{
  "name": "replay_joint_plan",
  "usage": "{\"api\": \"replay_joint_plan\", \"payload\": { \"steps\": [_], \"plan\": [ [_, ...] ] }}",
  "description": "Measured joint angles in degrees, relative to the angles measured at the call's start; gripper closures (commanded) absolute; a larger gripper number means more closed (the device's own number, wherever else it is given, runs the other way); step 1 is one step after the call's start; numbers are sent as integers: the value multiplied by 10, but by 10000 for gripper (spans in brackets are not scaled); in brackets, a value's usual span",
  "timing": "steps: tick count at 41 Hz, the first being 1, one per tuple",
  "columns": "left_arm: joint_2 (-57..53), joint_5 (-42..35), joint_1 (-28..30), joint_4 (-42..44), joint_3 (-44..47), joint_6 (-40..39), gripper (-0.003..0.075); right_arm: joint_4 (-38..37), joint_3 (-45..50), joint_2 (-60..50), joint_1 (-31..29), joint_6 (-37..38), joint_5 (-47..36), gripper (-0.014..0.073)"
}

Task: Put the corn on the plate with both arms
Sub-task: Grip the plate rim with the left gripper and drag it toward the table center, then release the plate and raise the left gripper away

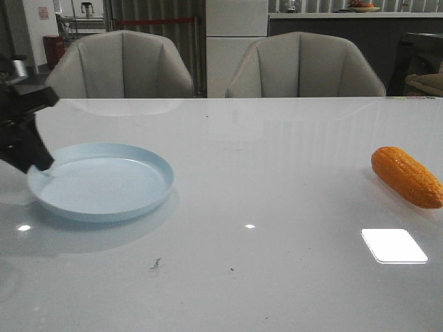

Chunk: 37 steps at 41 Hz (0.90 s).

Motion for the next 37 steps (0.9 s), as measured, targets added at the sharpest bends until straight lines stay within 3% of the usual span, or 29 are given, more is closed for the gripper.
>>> {"api": "replay_joint_plan", "payload": {
  "steps": [17,30,34,37],
  "plan": [
    [0,-46,-190,-15,0,-19,622,0,0,0,0,0,0,84],
    [12,-75,-215,-17,0,-31,613,0,0,0,0,0,1,84],
    [12,-77,-215,-5,0,-31,542,0,0,0,0,0,3,84],
    [12,-77,-214,6,0,-32,433,0,0,0,0,0,4,84]
  ]
}}
